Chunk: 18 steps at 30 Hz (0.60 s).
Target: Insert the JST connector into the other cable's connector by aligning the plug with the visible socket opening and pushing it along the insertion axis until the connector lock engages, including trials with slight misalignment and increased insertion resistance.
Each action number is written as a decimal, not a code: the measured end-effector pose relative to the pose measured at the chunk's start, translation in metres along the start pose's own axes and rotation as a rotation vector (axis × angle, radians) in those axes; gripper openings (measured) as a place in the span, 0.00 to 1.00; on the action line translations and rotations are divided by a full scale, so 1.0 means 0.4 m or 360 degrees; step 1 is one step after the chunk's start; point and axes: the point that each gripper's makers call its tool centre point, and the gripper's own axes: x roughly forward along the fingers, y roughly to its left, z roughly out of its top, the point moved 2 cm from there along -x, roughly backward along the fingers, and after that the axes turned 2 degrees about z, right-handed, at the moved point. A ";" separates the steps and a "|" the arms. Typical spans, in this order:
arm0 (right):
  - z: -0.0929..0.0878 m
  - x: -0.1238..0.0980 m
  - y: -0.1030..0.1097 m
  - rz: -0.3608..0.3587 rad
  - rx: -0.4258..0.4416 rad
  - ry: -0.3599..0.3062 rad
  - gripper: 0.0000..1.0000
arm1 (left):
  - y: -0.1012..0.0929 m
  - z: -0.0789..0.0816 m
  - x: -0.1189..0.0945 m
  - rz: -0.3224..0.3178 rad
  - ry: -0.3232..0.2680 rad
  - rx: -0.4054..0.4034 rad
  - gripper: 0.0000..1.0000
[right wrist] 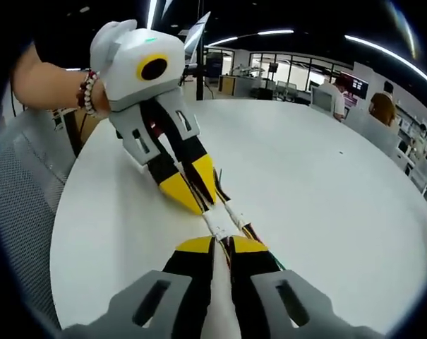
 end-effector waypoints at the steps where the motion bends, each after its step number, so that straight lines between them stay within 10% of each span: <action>1: 0.000 -0.002 0.002 0.0001 0.0001 0.0001 0.11 | -0.002 0.001 -0.001 0.0000 0.0002 0.0000 0.01; 5: 0.015 -0.022 -0.005 -0.0037 0.0023 -0.0030 0.15 | 0.001 -0.005 -0.013 0.0038 0.0039 -0.0002 0.10; 12: 0.141 -0.096 -0.040 -0.0143 0.0300 -0.0496 0.12 | -0.012 0.018 -0.066 0.0047 -0.0029 -0.0059 0.21; 18: 0.150 -0.139 -0.066 -0.0229 0.0535 -0.0644 0.68 | 0.007 0.060 -0.138 0.0147 -0.0223 -0.0293 0.58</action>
